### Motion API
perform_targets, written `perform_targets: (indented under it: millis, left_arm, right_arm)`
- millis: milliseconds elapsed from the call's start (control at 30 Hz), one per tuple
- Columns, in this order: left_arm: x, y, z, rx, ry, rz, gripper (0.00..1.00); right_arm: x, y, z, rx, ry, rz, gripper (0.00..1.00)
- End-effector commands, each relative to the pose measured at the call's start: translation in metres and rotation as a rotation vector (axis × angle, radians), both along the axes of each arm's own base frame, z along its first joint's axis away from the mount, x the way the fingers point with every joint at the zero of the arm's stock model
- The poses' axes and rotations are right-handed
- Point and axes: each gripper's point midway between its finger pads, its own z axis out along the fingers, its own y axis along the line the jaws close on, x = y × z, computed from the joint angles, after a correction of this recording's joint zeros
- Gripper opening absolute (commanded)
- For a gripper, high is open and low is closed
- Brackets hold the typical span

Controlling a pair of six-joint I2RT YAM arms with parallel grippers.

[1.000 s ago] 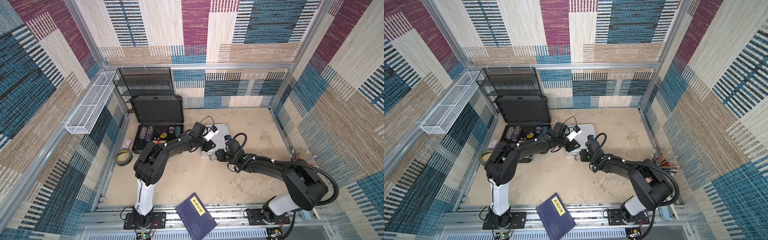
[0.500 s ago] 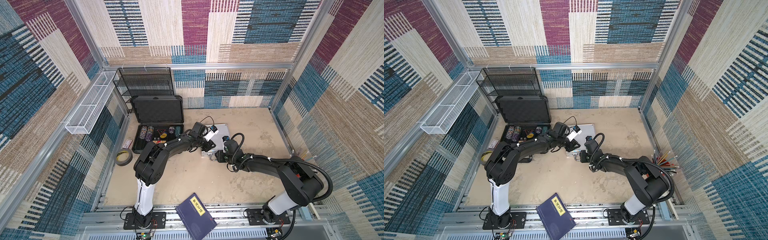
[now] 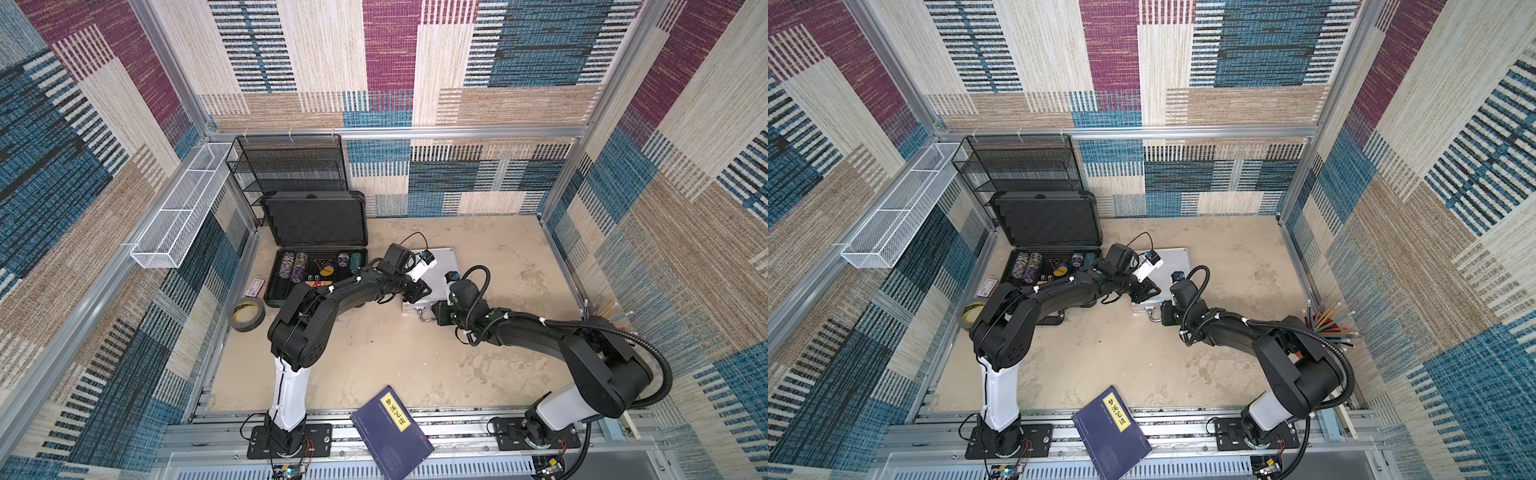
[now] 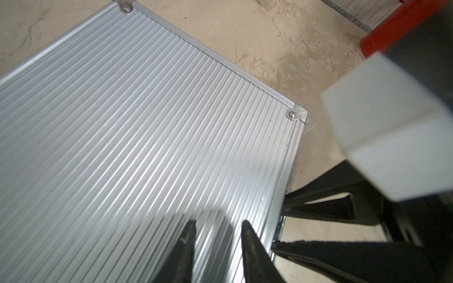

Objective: Open the poker set cases
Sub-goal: Open the fastener on the poker set case.

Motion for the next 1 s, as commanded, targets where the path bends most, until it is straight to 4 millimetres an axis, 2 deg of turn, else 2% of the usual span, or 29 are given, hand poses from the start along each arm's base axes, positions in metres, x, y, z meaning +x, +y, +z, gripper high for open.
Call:
perform_targets:
  millis: [0, 367, 467, 567, 700, 967]
  left_arm:
    - [-0.014, 0.018, -0.029, 0.1, 0.111, 0.04, 0.34]
    - [-0.014, 0.018, -0.03, 0.102, 0.113, 0.038, 0.34]
    - [-0.014, 0.017, -0.03, 0.1, 0.115, 0.038, 0.34]
    - [-0.014, 0.017, -0.03, 0.1, 0.116, 0.035, 0.34]
    - [-0.014, 0.017, -0.029, 0.1, 0.116, 0.036, 0.34]
    - [-0.014, 0.019, -0.028, 0.108, 0.112, 0.037, 0.34]
  right_arm:
    - [0.003, 0.019, 0.02, 0.087, -0.071, 0.07, 0.32]
    - [-0.011, 0.027, 0.021, 0.134, -0.063, 0.142, 0.31]
    - [-0.014, 0.023, 0.021, 0.122, -0.063, 0.132, 0.32]
    - [-0.01, 0.01, 0.011, 0.059, -0.041, 0.071, 0.39]
    - [-0.003, 0.003, 0.003, 0.003, -0.025, 0.028, 0.49]
    - [0.015, -0.005, -0.003, -0.064, -0.024, -0.046, 0.5]
